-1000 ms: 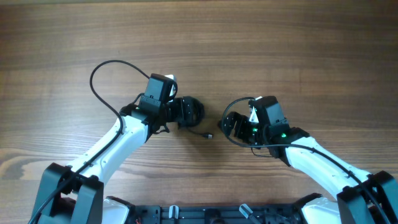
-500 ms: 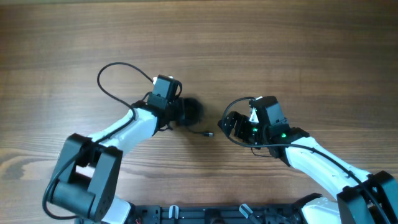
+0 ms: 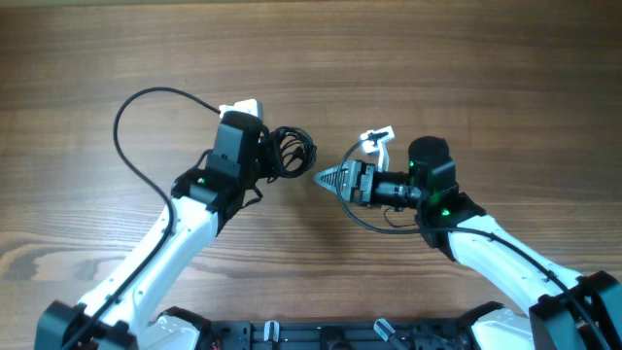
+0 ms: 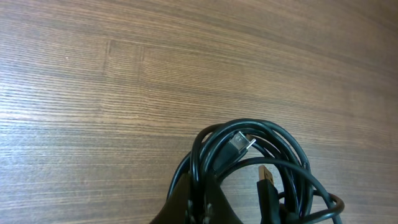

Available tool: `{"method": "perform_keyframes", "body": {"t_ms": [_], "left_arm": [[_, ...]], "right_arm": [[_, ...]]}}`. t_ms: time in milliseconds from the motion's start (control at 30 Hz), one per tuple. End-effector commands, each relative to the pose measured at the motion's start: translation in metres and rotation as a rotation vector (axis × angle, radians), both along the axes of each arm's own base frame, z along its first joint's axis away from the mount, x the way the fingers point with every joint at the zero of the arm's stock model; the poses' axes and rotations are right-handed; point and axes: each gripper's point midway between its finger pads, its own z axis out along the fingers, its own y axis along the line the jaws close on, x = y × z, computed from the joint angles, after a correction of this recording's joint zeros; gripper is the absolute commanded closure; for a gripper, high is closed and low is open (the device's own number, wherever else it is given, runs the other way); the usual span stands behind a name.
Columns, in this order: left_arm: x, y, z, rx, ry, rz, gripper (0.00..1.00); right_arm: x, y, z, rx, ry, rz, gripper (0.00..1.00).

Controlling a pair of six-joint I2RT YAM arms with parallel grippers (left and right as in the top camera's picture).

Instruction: Untangle cables

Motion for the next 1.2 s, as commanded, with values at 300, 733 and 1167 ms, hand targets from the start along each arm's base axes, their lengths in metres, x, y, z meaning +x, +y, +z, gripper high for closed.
{"method": "perform_keyframes", "body": {"t_ms": [300,733,1167], "left_arm": [[-0.004,0.000,0.009,-0.025,-0.005,0.019,0.96],[-0.021,-0.036,0.012,-0.035,-0.007,-0.082,0.96],[-0.014,0.009,0.045,0.003,-0.116,0.145,0.96]], "right_arm": [[0.017,0.028,0.018,0.134,0.240,-0.236,0.33],[0.035,0.027,-0.030,0.116,0.476,-0.461,0.52],[0.025,0.025,-0.024,-0.032,0.002,-0.156,0.96]]}}
